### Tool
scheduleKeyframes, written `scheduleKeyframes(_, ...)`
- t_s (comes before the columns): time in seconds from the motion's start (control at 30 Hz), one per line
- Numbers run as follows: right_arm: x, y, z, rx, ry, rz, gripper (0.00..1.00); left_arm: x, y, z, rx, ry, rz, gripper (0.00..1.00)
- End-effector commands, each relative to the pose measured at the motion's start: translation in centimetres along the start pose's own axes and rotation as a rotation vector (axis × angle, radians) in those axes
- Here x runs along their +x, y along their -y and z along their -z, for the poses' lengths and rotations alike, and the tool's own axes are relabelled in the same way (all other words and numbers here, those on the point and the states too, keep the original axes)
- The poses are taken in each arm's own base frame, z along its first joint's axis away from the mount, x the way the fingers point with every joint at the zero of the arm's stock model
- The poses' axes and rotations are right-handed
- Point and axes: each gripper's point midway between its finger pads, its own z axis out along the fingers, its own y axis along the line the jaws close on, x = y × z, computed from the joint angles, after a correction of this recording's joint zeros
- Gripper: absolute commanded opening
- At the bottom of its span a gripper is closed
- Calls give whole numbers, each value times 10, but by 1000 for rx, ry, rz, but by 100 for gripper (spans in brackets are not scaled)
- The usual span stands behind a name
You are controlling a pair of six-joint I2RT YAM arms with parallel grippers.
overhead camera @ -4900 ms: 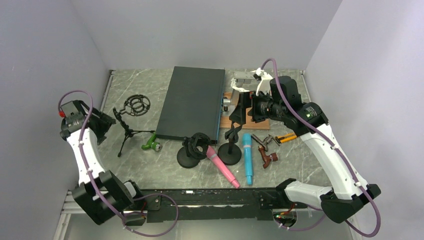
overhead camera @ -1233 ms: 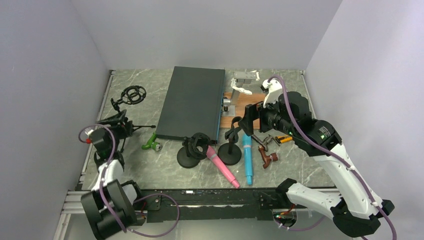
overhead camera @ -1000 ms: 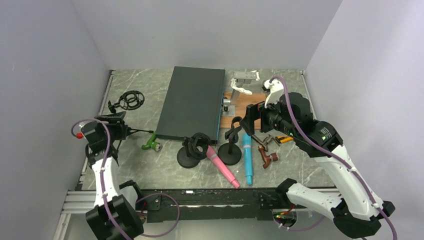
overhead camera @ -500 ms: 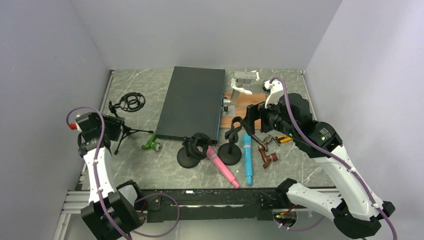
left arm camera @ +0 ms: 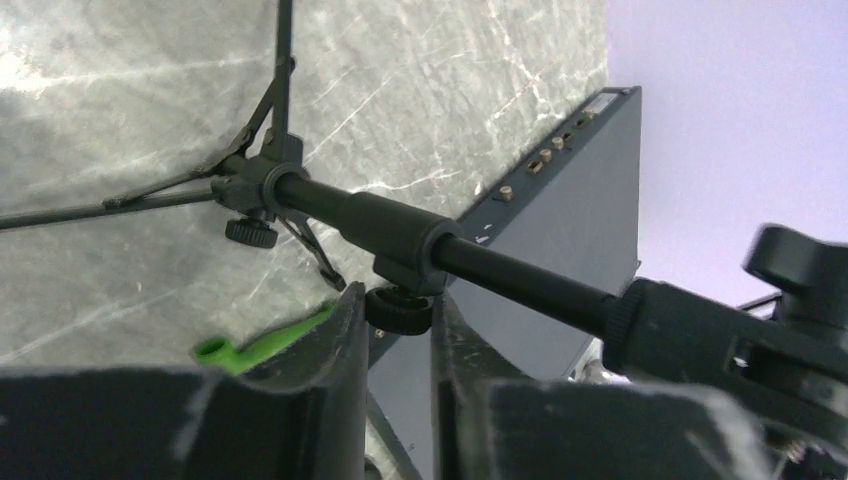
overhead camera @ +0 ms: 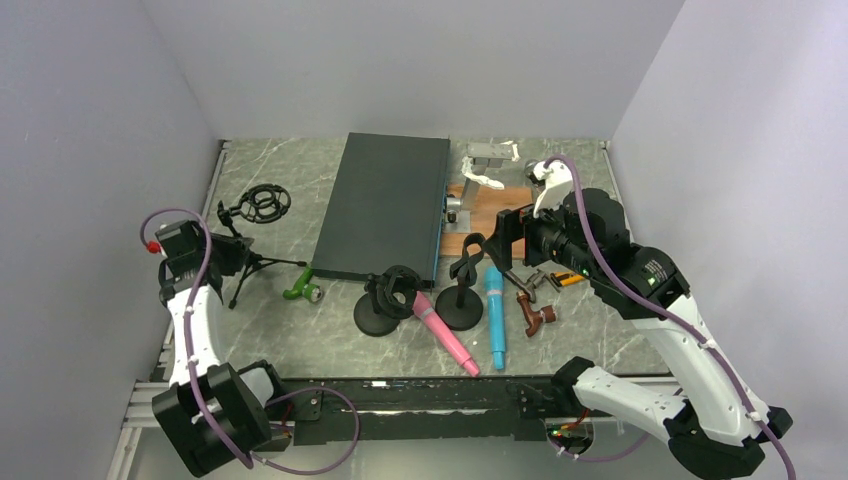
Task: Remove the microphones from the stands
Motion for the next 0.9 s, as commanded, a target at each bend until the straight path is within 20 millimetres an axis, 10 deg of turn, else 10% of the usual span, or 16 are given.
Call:
scheduleKeyframes(0.0,-12,-2,7,-8,53,-6,100,10,2,-8,47,-38,50,2)
scheduleKeyframes(0.47,-10,0,8,-1,54,-4,100,40,-18,-26,274,-99,723,0)
scheduleKeyframes(0.73,-10,-1,4,-3,50,-5,100,41,-17,-33,266,-161,805,0)
scheduleKeyframes(0.87,-10,-1,3,-4,50,-5,100,38,-19,-32,166,-144,647,37)
